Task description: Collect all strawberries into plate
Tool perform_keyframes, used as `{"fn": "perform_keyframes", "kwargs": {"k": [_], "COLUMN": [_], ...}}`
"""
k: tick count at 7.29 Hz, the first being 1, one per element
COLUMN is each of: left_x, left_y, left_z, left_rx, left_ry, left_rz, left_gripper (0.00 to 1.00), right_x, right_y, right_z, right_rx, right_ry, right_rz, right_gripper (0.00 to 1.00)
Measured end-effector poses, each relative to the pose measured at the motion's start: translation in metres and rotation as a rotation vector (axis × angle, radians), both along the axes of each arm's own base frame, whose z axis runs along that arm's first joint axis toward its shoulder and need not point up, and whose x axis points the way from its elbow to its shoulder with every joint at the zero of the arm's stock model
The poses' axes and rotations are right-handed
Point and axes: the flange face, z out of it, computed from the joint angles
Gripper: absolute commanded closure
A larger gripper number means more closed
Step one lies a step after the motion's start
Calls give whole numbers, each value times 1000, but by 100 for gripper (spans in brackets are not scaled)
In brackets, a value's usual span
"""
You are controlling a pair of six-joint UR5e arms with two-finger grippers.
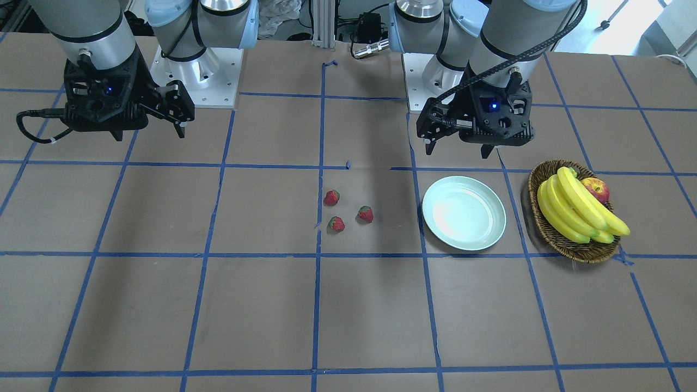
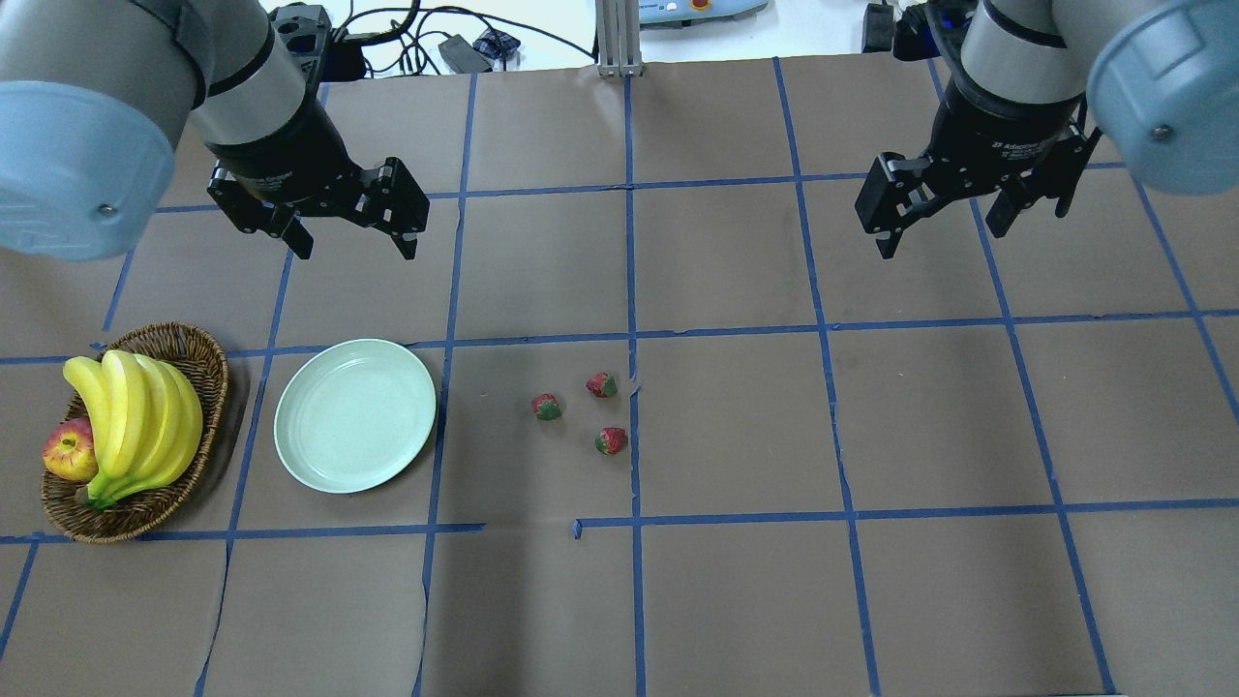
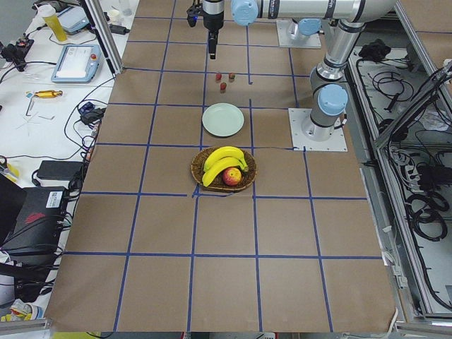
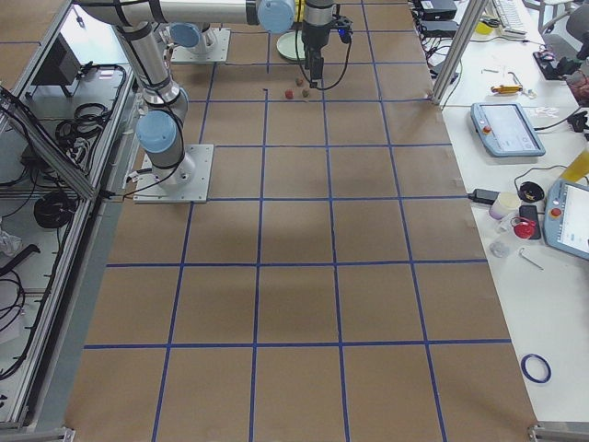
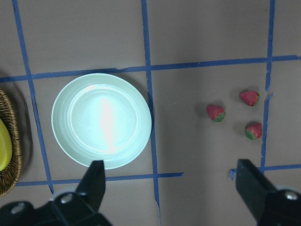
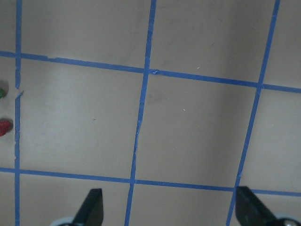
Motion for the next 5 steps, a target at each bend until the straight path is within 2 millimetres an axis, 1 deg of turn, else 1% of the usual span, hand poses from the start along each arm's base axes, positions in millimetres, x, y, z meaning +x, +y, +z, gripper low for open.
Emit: {"fn": "perform_keyframes", "kwargs": {"k": [1,3,4,5], "left_x": [-1,-4,-11,-25], "left_y": [0,0,0,0], "left_z": [0,-4,-13,-35], "left_rx": [1,8,15,14], "left_ry": [0,-1,-3,-8], "left_rz": [-1,-9,-23,-39], "left_gripper": [0,0,0,0], "right_x": [1,1,2,3], "right_y": [-5,-9,-9,-9], "right_z": [-1,-2,-2,-2], "right_rx": [-25,-39,-39,-38], "right_ry": [-5,-9,-9,-10], "right_rz": [0,0,0,1], "right_gripper": [0,0,0,0]}}
